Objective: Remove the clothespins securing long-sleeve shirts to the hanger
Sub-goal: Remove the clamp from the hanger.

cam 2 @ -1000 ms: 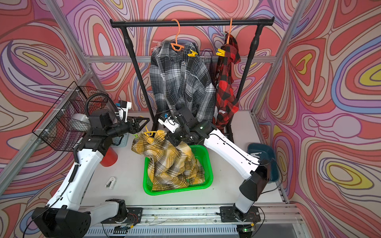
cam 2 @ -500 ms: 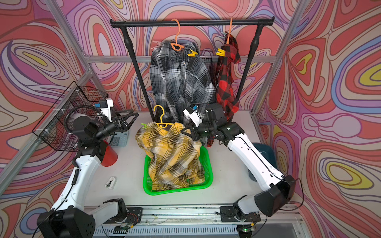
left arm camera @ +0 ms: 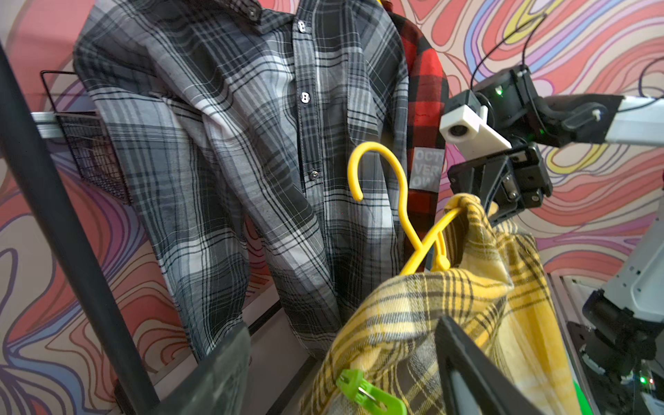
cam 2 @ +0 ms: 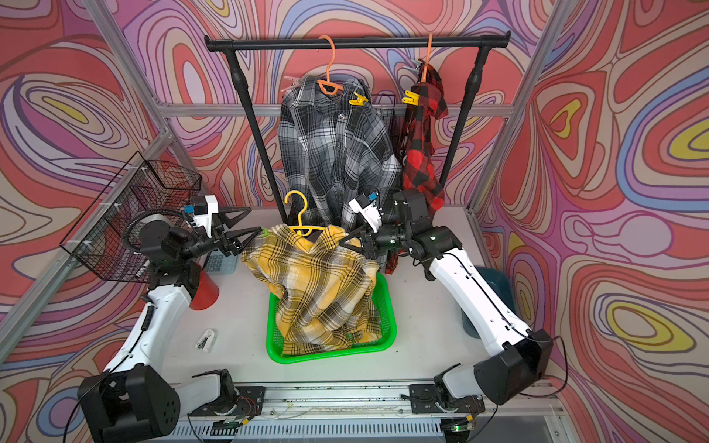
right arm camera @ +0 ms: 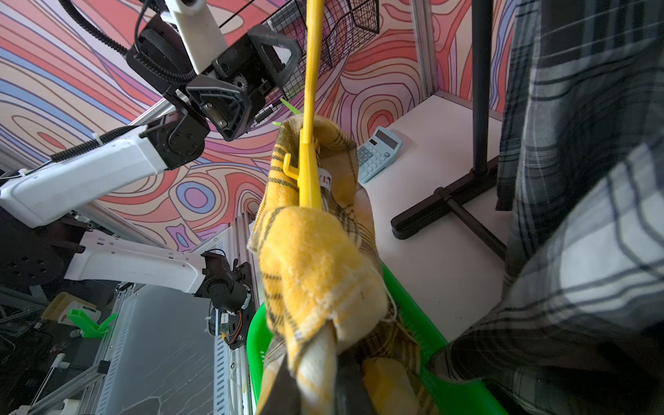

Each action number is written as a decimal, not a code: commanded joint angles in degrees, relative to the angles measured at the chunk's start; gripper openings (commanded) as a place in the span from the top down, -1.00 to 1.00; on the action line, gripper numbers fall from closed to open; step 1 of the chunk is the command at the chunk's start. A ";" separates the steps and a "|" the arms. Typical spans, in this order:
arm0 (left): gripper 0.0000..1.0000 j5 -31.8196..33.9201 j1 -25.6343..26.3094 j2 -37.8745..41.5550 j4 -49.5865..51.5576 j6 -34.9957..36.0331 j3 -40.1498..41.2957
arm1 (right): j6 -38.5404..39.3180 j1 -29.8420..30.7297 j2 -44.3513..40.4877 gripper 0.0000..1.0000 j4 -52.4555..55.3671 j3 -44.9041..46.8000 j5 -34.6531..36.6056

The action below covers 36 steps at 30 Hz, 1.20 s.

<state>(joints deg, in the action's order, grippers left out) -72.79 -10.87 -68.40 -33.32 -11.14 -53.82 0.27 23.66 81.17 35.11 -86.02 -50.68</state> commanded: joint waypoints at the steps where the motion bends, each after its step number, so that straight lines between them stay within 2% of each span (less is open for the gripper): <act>1: -0.49 -4.46 -0.31 -0.27 -8.78 2.95 2.62 | -0.27 -0.32 0.20 1.00 -2.71 -1.60 -3.17; 3: -0.46 -4.41 -0.35 -1.11 -16.06 -0.61 3.62 | -0.43 -0.30 0.72 1.00 -2.92 -1.98 -3.61; 5: -0.44 -5.62 -0.38 -1.77 -19.07 -1.86 3.90 | -0.28 -0.37 1.16 1.00 -2.78 -2.60 -3.95; 12: -0.33 -9.70 -0.91 -1.61 -19.35 0.07 5.93 | -0.27 -0.46 1.95 1.00 -2.81 -3.63 -5.09; 21: -0.11 -10.70 -0.92 -1.87 -18.27 1.95 5.18 | -0.11 -0.46 3.38 1.00 -2.53 -5.38 -6.33; 25: -0.03 -10.75 -0.90 -3.09 -25.21 -3.00 5.30 | -0.05 -0.47 3.66 1.00 -2.29 -5.18 -6.49; 30: 0.06 -10.85 -0.97 -7.10 -43.53 -17.14 4.93 | -0.08 -0.46 4.13 1.00 -2.38 -5.12 -6.58; 31: 0.09 -11.66 -0.97 -7.82 -44.14 -18.79 4.16 | -0.04 -0.46 4.10 1.00 -2.41 -5.12 -6.54; 36: 0.24 -12.76 -0.91 -7.66 -42.75 -17.93 3.62 | -0.03 -0.46 4.09 1.00 -2.27 -5.12 -6.23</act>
<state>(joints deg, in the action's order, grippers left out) -83.44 -11.60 -76.75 -69.08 -25.96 -48.25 0.30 23.53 85.27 34.68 -89.34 -55.37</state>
